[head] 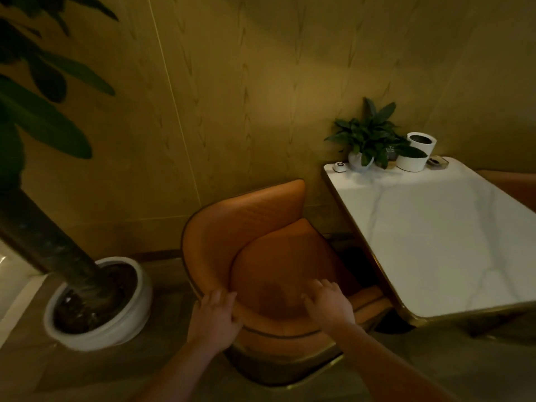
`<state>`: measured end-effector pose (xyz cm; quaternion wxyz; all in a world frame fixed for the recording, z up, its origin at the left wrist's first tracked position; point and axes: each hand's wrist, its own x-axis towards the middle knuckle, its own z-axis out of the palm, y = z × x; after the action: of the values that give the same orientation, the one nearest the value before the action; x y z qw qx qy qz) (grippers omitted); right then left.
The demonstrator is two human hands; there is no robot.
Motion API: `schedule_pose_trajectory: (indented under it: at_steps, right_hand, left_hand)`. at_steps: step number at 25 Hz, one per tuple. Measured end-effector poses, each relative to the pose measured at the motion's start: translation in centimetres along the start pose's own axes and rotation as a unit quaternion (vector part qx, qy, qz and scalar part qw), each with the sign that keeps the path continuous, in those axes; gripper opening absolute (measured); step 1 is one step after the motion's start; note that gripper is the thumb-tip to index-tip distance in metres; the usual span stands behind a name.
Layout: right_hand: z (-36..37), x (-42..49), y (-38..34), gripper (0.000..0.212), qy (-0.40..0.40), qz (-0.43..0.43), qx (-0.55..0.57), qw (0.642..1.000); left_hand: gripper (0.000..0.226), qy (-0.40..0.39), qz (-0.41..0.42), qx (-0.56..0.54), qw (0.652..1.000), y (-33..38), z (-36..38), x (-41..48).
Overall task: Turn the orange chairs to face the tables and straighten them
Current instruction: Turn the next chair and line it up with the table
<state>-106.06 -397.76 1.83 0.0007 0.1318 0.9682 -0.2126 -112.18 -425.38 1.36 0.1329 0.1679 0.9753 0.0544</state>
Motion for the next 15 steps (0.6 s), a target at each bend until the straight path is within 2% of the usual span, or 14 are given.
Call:
schedule_pose_trajectory:
  at_steps: [8,11,15]
  right_hand:
    - [1.4,4.4,-4.5,0.044,0.037,0.027,0.054,0.997]
    - [3.8,6.9,-5.1,0.047,0.019,0.059,0.077,0.995]
    - [6.2,9.6,-5.8,0.039,-0.014,0.08,0.088,0.993]
  left_hand:
    - [0.069,0.003,-0.001,0.029,1.0,-4.4,-3.8,5.6]
    - [0.067,-0.007,-0.014,0.057,0.998,-5.8,-4.6,8.4]
    - [0.067,-0.032,-0.028,0.077,0.996,-7.6,-4.5,11.8]
